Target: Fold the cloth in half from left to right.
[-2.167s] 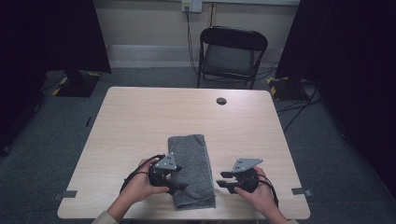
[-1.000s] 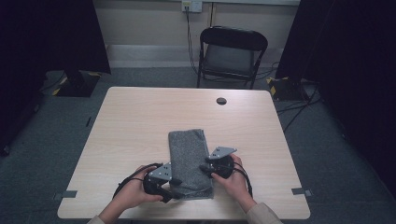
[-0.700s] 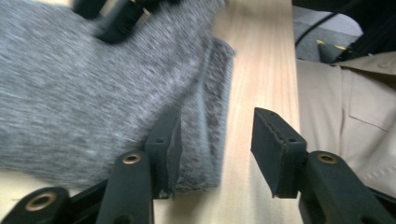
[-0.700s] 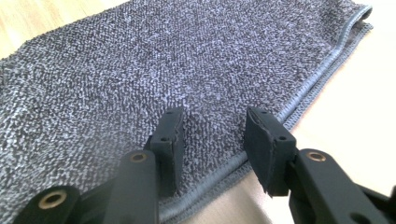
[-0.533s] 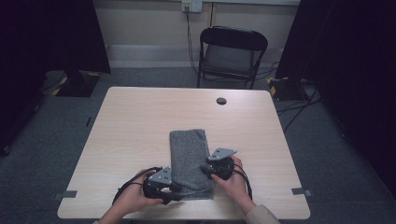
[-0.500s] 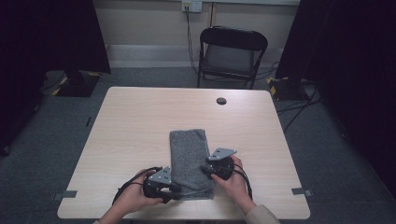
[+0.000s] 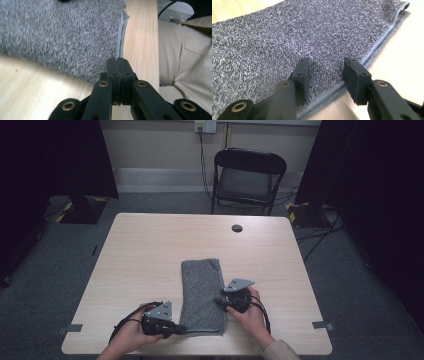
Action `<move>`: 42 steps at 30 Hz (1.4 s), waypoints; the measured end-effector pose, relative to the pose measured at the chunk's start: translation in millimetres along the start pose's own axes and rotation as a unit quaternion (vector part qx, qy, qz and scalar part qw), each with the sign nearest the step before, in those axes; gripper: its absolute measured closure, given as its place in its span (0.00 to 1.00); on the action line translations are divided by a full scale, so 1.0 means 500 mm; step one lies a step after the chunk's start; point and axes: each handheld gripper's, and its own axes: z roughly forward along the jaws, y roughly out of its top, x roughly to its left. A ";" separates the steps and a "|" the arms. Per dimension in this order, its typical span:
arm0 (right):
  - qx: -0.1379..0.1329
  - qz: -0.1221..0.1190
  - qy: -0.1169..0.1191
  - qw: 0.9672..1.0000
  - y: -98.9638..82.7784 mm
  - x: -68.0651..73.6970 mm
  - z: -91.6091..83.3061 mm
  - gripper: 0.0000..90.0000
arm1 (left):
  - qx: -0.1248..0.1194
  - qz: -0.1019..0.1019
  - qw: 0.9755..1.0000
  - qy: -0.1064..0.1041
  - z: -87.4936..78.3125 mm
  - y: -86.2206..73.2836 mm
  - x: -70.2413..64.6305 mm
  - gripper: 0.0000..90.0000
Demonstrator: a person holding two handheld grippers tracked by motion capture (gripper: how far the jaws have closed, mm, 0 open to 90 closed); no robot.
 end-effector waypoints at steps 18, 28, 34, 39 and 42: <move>-0.001 -0.022 0.047 0.999 -0.012 0.038 -0.032 0.52 | -0.066 -0.077 0.986 0.133 -0.017 0.043 0.127 0.31; -0.004 -0.007 0.014 1.000 0.014 -0.035 -0.018 0.46 | -0.066 -0.086 0.984 0.141 0.029 0.063 0.183 0.26; -0.002 -0.002 0.026 1.000 -0.004 -0.045 0.003 0.48 | -0.059 -0.084 0.985 0.138 0.043 0.074 0.199 0.24; 0.002 -0.012 0.041 0.999 -0.009 -0.034 -0.006 0.51 | -0.060 -0.079 0.986 0.137 0.037 0.082 0.203 0.20; 0.009 -0.015 0.048 0.999 -0.011 -0.027 -0.013 0.51 | -0.066 -0.082 0.985 0.136 0.034 0.084 0.207 0.20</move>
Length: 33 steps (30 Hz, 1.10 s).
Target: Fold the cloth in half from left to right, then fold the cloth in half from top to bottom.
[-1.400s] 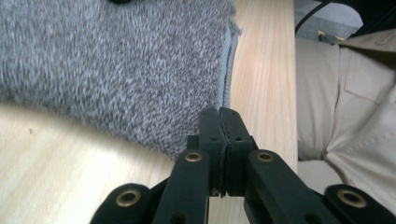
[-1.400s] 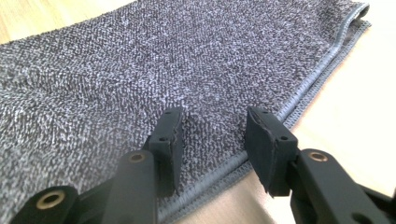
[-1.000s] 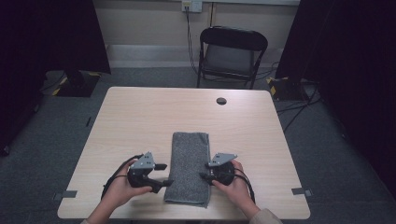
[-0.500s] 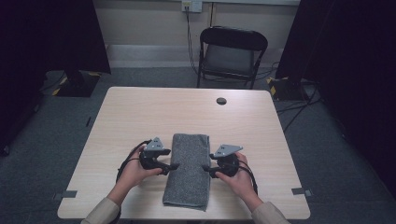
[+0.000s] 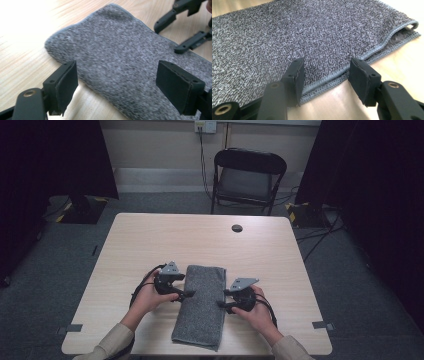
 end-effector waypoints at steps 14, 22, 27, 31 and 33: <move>-0.023 0.038 -0.024 0.999 0.023 -0.050 -0.009 0.33 | 0.009 -0.010 1.000 0.014 0.023 0.018 0.042 0.21; -0.020 0.059 -0.044 0.997 0.023 -0.090 0.004 0.34 | 0.012 -0.026 0.999 0.033 0.039 0.023 0.078 0.29; -0.008 0.049 -0.045 0.998 0.026 -0.090 0.018 0.34 | 0.032 -0.024 0.998 0.056 0.051 0.019 0.088 0.54; -0.001 0.037 -0.045 0.998 0.024 -0.079 0.024 0.35 | 0.050 0.002 0.998 0.047 0.053 0.023 0.078 0.66; 0.002 0.027 -0.044 0.999 0.022 -0.072 0.023 0.36 | 0.062 0.012 0.997 0.039 0.051 0.025 0.067 0.69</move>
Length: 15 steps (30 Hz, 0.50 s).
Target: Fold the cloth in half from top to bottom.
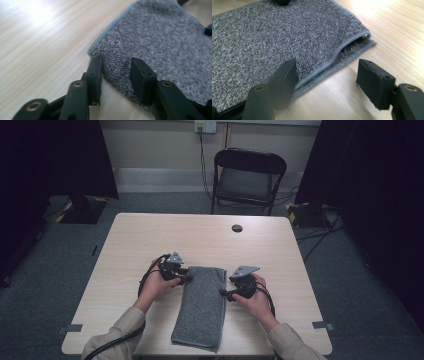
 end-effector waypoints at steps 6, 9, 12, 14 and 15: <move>0.007 -0.005 0.012 1.000 -0.010 0.031 -0.014 0.36 | 0.020 -0.005 1.000 0.002 -0.028 -0.021 -0.041 0.59; 0.000 -0.005 0.015 1.000 -0.009 0.035 -0.020 0.37 | -0.006 -0.029 0.999 0.017 -0.037 -0.029 -0.029 0.48; -0.006 0.007 0.018 1.000 0.000 0.026 -0.016 0.38 | -0.017 -0.041 0.998 0.039 -0.038 -0.027 -0.010 0.47; -0.012 0.016 0.011 1.000 0.009 0.020 -0.012 0.39 | -0.023 -0.038 0.998 0.038 -0.032 -0.022 -0.002 0.49; -0.015 0.020 0.009 1.000 0.014 0.016 -0.010 0.39 | -0.020 -0.040 0.998 0.039 -0.029 -0.020 0.000 0.51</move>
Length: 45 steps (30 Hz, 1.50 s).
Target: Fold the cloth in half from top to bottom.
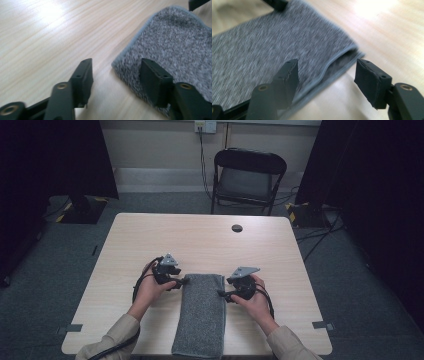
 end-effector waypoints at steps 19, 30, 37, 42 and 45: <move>0.024 -0.001 -0.011 1.000 0.019 -0.007 0.036 0.86 | 0.037 0.042 0.998 -0.026 0.015 0.016 -0.022 0.87; 0.003 0.021 0.006 1.000 0.042 -0.023 0.020 0.94 | -0.013 0.036 0.998 -0.057 -0.005 0.069 -0.008 0.94; -0.030 0.025 -0.003 0.999 0.105 -0.071 -0.001 0.94 | -0.054 0.020 0.997 -0.041 -0.029 0.137 0.029 0.94; -0.059 0.016 -0.010 0.998 0.152 -0.091 -0.035 0.94 | -0.078 0.036 0.995 -0.042 -0.063 0.179 0.027 0.94; -0.066 0.010 -0.012 0.998 0.160 -0.087 -0.050 0.93 | -0.083 0.044 0.995 -0.046 -0.076 0.185 0.014 0.94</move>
